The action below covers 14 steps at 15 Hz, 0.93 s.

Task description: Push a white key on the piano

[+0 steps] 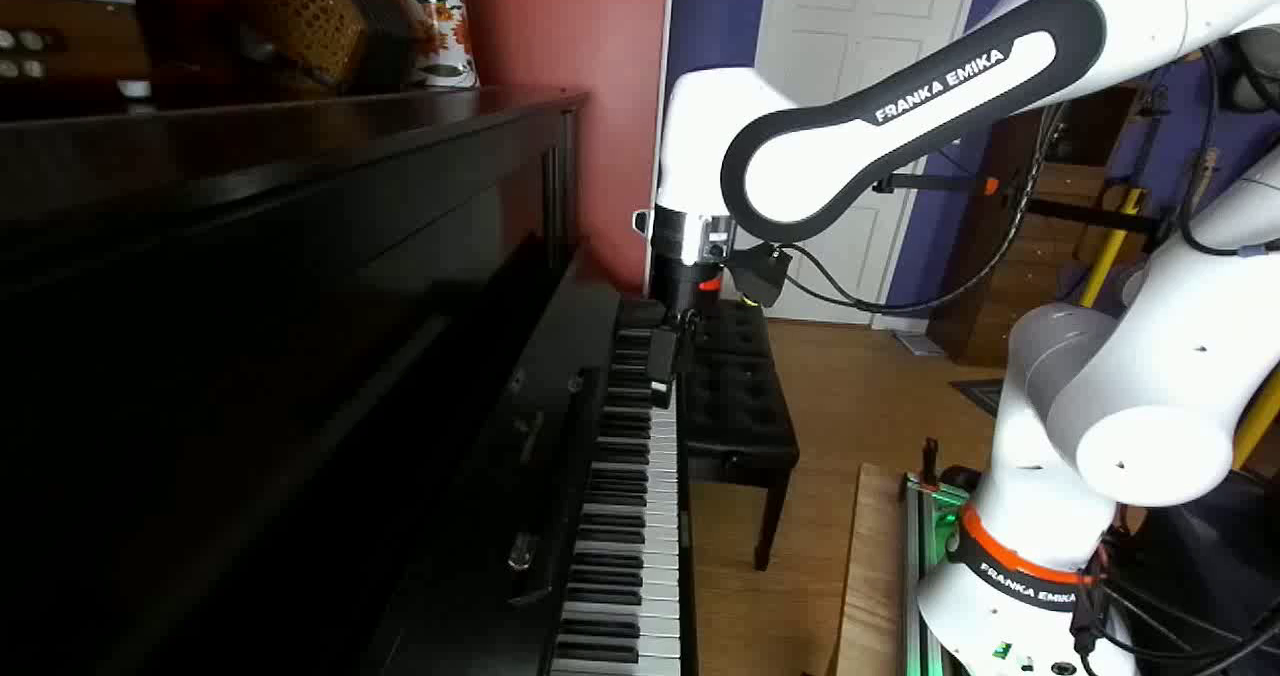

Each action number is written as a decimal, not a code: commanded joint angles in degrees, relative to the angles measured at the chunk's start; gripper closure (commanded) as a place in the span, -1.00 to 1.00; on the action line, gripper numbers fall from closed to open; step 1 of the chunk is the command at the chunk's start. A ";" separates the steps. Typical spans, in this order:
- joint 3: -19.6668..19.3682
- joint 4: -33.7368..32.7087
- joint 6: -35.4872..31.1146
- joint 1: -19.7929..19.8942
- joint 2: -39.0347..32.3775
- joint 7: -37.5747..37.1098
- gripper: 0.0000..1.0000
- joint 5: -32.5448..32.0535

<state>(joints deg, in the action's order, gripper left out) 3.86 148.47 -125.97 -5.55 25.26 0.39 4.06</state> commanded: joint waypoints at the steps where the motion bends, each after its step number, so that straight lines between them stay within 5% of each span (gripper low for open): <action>1: 0.01 -0.05 0.12 0.00 -0.01 -0.01 -1.00 -0.01; 7: 0.23 0.19 0.35 0.47 -2.00 3.12 -1.00 -3.86; 14: -2.14 4.71 -5.74 -2.61 -11.78 24.30 -1.00 -2.48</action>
<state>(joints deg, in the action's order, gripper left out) 3.28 151.45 -128.31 -6.57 18.16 17.10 1.85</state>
